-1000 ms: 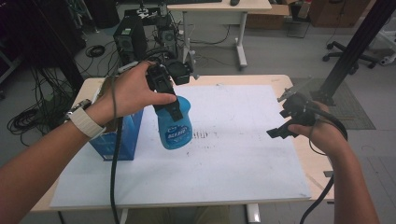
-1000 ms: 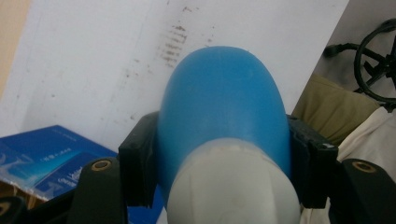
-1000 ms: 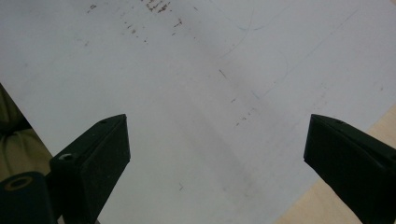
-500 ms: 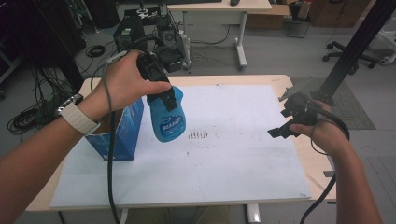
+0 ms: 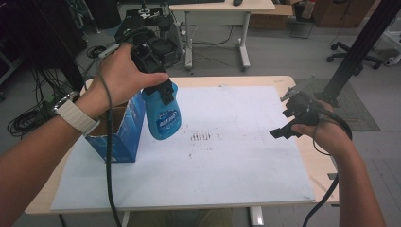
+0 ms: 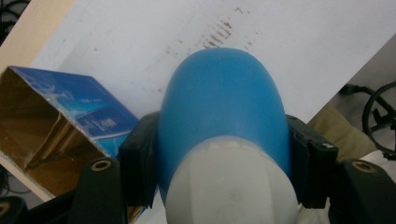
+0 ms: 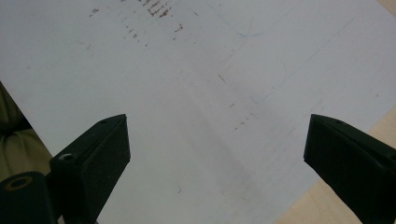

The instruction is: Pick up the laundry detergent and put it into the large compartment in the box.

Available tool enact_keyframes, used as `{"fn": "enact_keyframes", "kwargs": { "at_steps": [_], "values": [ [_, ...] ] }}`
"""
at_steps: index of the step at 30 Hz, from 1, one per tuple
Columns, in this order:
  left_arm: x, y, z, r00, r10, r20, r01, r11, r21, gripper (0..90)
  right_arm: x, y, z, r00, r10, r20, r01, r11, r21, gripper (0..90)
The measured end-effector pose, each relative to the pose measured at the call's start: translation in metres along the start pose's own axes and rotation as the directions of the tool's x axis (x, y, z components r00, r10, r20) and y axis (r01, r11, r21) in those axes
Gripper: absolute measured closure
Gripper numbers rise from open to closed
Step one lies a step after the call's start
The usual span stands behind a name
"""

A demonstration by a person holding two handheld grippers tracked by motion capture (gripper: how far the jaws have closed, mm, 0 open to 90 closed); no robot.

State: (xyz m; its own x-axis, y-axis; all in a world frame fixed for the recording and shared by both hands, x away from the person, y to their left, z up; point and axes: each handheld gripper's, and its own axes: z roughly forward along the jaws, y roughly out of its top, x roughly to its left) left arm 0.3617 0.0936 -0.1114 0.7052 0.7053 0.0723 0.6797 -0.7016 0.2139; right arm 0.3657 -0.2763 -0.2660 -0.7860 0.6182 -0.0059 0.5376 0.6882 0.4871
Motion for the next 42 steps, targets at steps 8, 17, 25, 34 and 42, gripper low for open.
{"fn": "enact_keyframes", "kwargs": {
  "at_steps": [8, 17, 25, 34, 42],
  "values": [
    [0.01, -0.003, -0.007, 0.9978, -0.066, -0.007, 0.066, 0.9978, 0.008, 37.5, 0.0, 0.0, 0.0, 1.0, -0.009, -0.003, 0.009, 1.0, 0.001, 7.2],
    [0.023, -0.008, -0.017, 0.9891, -0.147, -0.012, 0.147, 0.9891, 0.013, 37.5, -0.002, 0.001, 0.004, 0.9997, -0.02, -0.011, 0.02, 1.0, 0.003, 7.2],
    [0.032, -0.011, -0.024, 0.9765, -0.214, -0.025, 0.214, 0.9767, 0.014, 37.5, -0.003, 0.006, 0.005, 0.9992, -0.039, -0.012, 0.039, 0.999, 0.005, 7.2],
    [0.04, -0.013, -0.031, 0.9571, -0.287, -0.044, 0.287, 0.9577, 0.016, 37.5, -0.004, 0.01, 0.008, 0.9988, -0.046, -0.016, 0.046, 0.999, 0.008, 7.2],
    [0.051, -0.015, -0.04, 0.9368, -0.345, -0.055, 0.347, 0.9374, 0.028, 37.6, -0.004, 0.01, 0.007, 0.9986, -0.05, -0.016, 0.05, 0.999, 0.006, 7.2]
  ]
}}
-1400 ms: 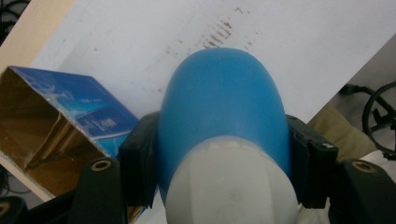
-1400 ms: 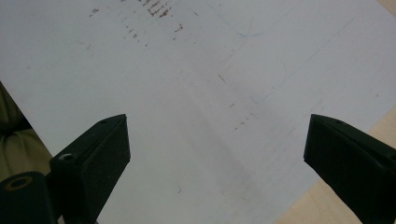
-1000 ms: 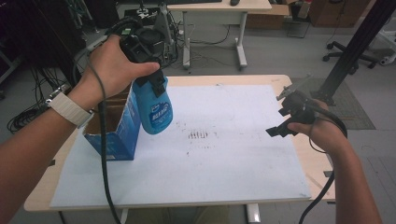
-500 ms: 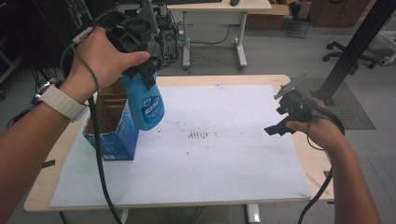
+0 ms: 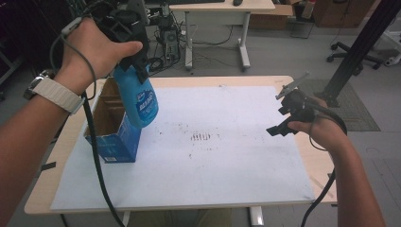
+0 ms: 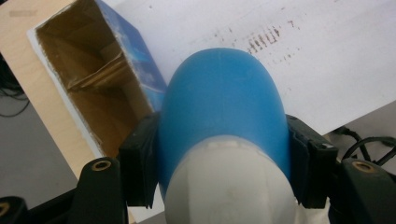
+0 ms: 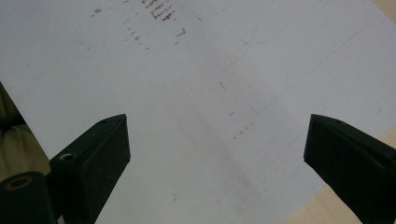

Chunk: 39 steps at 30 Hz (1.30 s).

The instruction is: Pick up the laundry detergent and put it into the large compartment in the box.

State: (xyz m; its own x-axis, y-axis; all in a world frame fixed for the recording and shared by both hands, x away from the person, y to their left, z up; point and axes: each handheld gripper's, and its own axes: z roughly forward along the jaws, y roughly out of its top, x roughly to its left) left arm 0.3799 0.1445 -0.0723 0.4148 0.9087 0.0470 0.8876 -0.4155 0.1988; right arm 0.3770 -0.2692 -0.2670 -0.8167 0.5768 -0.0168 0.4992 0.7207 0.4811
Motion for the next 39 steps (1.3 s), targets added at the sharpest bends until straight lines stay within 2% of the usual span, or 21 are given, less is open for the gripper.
{"fn": "enact_keyframes", "kwargs": {
  "at_steps": [11, 15, 21, 27, 32, 39],
  "values": [
    [0.013, 0.002, -0.008, 0.9973, -0.073, -0.01, 0.073, 0.9973, 0.006, 37.5, -0.001, 0.003, 0.0, 1.0, -0.003, -0.001, 0.003, 1.0, -0.005, 7.2],
    [0.021, 0.001, -0.014, 0.9941, -0.108, -0.012, 0.108, 0.9941, 0.01, 37.6, -0.002, 0.004, 0.001, 1.0, -0.006, -0.003, 0.006, 1.0, -0.003, 7.2],
    [0.027, 0.001, -0.018, 0.9903, -0.137, -0.024, 0.137, 0.9905, 0.01, 37.5, -0.003, 0.004, 0.002, 1.0, -0.002, -0.005, 0.002, 1.0, -0.002, 7.2],
    [0.038, -0.001, -0.024, 0.983, -0.183, -0.016, 0.183, 0.983, 0.006, 37.6, -0.004, 0.004, 0.003, 1.0, -0.001, -0.006, 0.001, 1.0, -0.003, 7.2],
    [0.044, -0.003, -0.029, 0.9757, -0.216, -0.037, 0.216, 0.9763, 0.002, 37.6, -0.005, 0.003, 0.002, 1.0, 0.0, -0.006, 0.0, 1.0, -0.006, 7.2],
    [0.055, -0.006, -0.033, 0.967, -0.251, -0.043, 0.251, 0.9679, 0.004, 37.6, -0.006, 0.003, 0.004, 0.9999, 0.002, -0.01, -0.002, 1.0, -0.004, 7.2]
  ]
}}
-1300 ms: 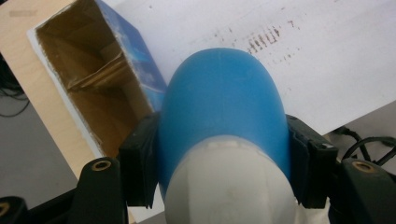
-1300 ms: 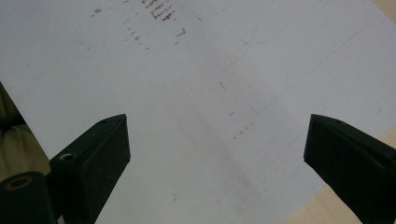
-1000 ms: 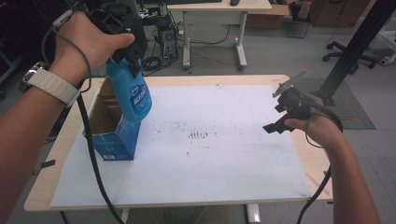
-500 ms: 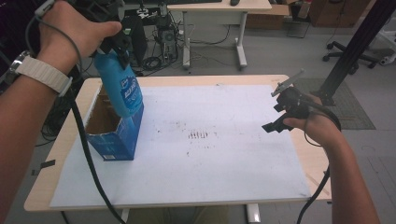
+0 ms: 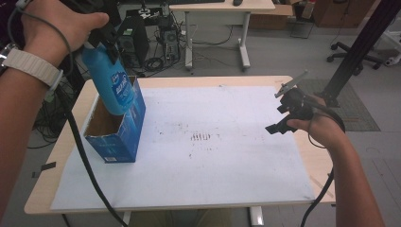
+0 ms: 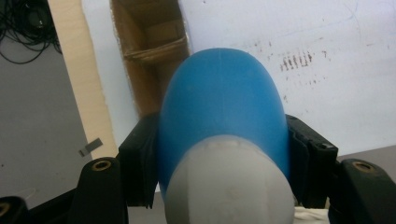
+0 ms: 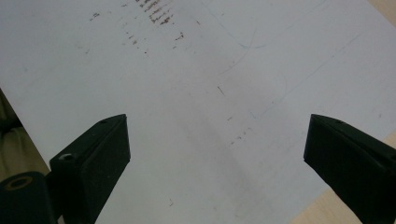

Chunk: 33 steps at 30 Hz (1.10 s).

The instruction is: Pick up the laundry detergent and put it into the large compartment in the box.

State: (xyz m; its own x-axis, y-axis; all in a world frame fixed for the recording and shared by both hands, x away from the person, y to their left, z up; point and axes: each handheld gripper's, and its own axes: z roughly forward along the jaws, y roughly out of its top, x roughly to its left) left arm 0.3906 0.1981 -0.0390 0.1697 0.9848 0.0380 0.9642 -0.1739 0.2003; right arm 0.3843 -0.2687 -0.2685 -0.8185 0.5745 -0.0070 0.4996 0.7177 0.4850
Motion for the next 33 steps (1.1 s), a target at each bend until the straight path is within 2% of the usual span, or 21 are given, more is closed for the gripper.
{"fn": "enact_keyframes", "kwargs": {
  "at_steps": [15, 33],
  "values": [
    [0.02, -0.002, -0.006, 0.9977, -0.061, -0.028, 0.061, 0.9981, -0.012, 37.6, -0.001, 0.001, 0.0, 1.0, 0.0, 0.002, 0.0, 1.0, 0.0, 7.2],
    [0.04, -0.004, 0.003, 0.9919, -0.116, -0.053, 0.115, 0.9932, -0.017, 37.6, -0.001, 0.002, 0.001, 1.0, 0.002, 0.0, -0.002, 1.0, 0.003, 7.2]
  ]
}}
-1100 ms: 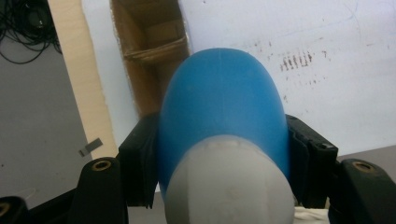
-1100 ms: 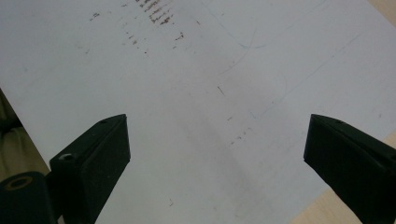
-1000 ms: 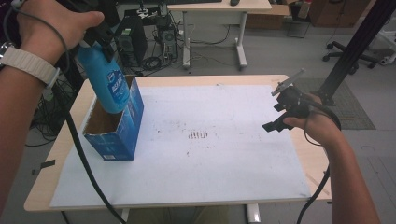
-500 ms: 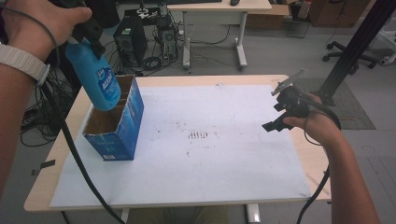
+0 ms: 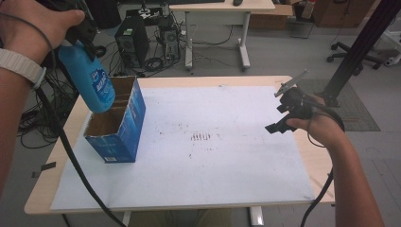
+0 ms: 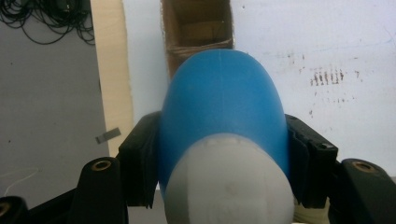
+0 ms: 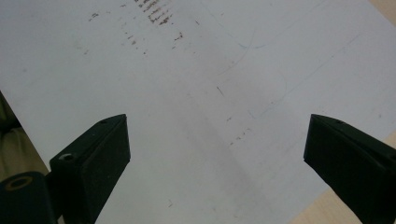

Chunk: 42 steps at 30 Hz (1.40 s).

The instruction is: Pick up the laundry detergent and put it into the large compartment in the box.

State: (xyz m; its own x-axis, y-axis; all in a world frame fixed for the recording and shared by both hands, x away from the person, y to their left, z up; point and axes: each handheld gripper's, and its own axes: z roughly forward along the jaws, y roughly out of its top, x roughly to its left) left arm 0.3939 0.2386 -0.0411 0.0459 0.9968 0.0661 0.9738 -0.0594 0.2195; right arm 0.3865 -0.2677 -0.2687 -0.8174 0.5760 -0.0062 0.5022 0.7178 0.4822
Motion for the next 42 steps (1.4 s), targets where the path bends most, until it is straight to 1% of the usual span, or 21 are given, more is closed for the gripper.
{"fn": "enact_keyframes", "kwargs": {
  "at_steps": [1, 3, 7, 10, 16, 19, 22, 32, 38, 42],
  "values": [
    [0.0, 0.0, 0.001, 1.0, -0.003, -0.001, 0.003, 1.0, -0.008, 37.6, 0.0, 0.0, 0.0, 1.0, -0.002, 0.0, 0.002, 1.0, 0.0, 7.2],
    [0.002, 0.0, 0.003, 1.0, -0.007, -0.007, 0.007, 1.0, -0.002, 37.6, 0.0, 0.001, 0.0, 1.0, -0.002, -0.001, 0.002, 1.0, -0.001, 7.2],
    [0.005, 0.0, 0.005, 0.9998, -0.016, -0.006, 0.016, 0.9998, -0.009, 37.6, 0.001, 0.003, 0.001, 1.0, -0.004, -0.004, 0.004, 1.0, -0.003, 7.2],
    [0.006, 0.0, 0.008, 0.9996, -0.023, -0.015, 0.023, 0.9997, -0.012, 37.6, 0.001, 0.003, 0.001, 1.0, -0.006, -0.004, 0.006, 1.0, 0.0, 7.2],
    [0.011, 0.0, 0.018, 0.9994, -0.034, -0.007, 0.034, 0.9993, -0.018, 37.6, 0.001, 0.003, 0.002, 1.0, -0.004, -0.002, 0.004, 1.0, 0.005, 7.2],
    [0.013, 0.0, 0.023, 0.9992, -0.034, -0.019, 0.034, 0.9993, -0.012, 37.6, 0.001, 0.002, 0.003, 1.0, -0.002, -0.002, 0.002, 1.0, 0.007, 7.2],
    [0.014, 0.0, 0.028, 0.9989, -0.04, -0.022, 0.04, 0.9991, -0.013, 37.6, 0.001, 0.002, 0.003, 1.0, -0.003, -0.003, 0.003, 1.0, 0.007, 7.2],
    [0.015, 0.001, 0.046, 0.999, -0.032, -0.031, 0.032, 0.9994, -0.011, 37.6, 0.001, 0.002, 0.005, 1.0, 0.0, -0.004, 0.0, 1.0, 0.01, 7.2],
    [0.016, 0.002, 0.058, 0.9993, -0.033, -0.017, 0.033, 0.9994, -0.007, 37.6, 0.001, 0.002, 0.006, 1.0, 0.003, -0.004, -0.003, 1.0, 0.015, 7.2],
    [0.016, 0.002, 0.063, 0.9993, -0.033, -0.017, 0.033, 0.9994, -0.01, 37.6, 0.001, 0.003, 0.007, 1.0, 0.002, -0.005, -0.001, 1.0, 0.015, 7.2]
  ]
}}
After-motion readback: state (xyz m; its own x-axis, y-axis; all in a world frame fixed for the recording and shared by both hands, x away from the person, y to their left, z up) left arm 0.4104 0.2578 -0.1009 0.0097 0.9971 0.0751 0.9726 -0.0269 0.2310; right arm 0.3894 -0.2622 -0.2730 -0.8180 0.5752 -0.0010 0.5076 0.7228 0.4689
